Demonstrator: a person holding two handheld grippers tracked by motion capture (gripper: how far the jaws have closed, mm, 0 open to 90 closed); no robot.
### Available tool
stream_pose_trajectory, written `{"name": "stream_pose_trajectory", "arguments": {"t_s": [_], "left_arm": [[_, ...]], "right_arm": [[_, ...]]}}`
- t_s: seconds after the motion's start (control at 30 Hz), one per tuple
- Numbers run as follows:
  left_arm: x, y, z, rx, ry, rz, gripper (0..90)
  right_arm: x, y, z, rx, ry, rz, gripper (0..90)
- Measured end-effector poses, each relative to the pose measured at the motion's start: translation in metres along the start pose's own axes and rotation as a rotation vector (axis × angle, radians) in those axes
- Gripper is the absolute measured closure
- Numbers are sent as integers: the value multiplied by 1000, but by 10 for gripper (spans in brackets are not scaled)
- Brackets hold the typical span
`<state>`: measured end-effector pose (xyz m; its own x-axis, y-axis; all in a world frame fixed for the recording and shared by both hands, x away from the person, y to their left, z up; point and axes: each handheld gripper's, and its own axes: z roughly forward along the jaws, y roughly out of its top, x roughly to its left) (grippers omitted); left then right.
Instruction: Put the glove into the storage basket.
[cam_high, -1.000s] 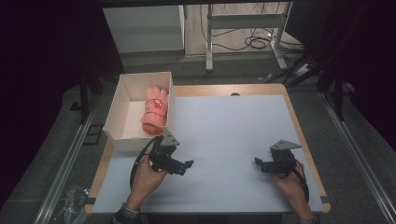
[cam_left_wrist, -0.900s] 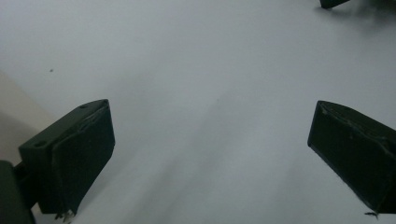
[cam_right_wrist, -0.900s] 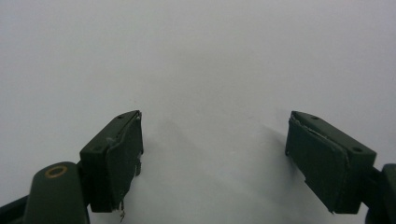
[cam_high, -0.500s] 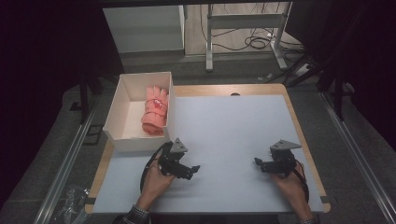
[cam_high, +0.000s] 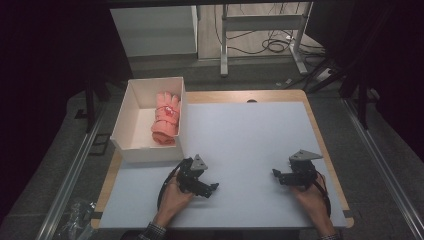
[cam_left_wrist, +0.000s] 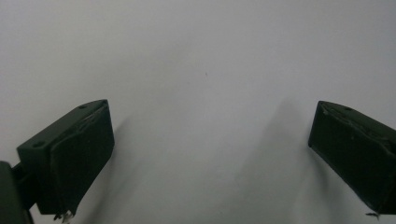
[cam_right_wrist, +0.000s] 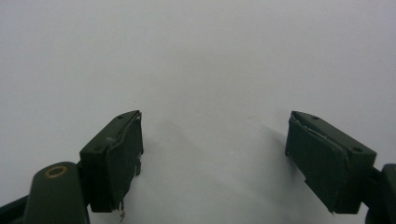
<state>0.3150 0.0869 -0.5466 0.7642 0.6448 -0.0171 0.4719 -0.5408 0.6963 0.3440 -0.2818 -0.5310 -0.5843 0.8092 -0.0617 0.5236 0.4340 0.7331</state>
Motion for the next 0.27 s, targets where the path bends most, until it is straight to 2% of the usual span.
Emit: {"name": "stream_pose_trajectory", "arguments": {"t_s": [0.1,0.27], "left_arm": [[-1,0,0,-1,8,2,0],[2,0,1,11,-10,-14,0]], "right_arm": [[0,0,0,0,-1,0,192],[0,0,0,-1,-1,0,191]]}}
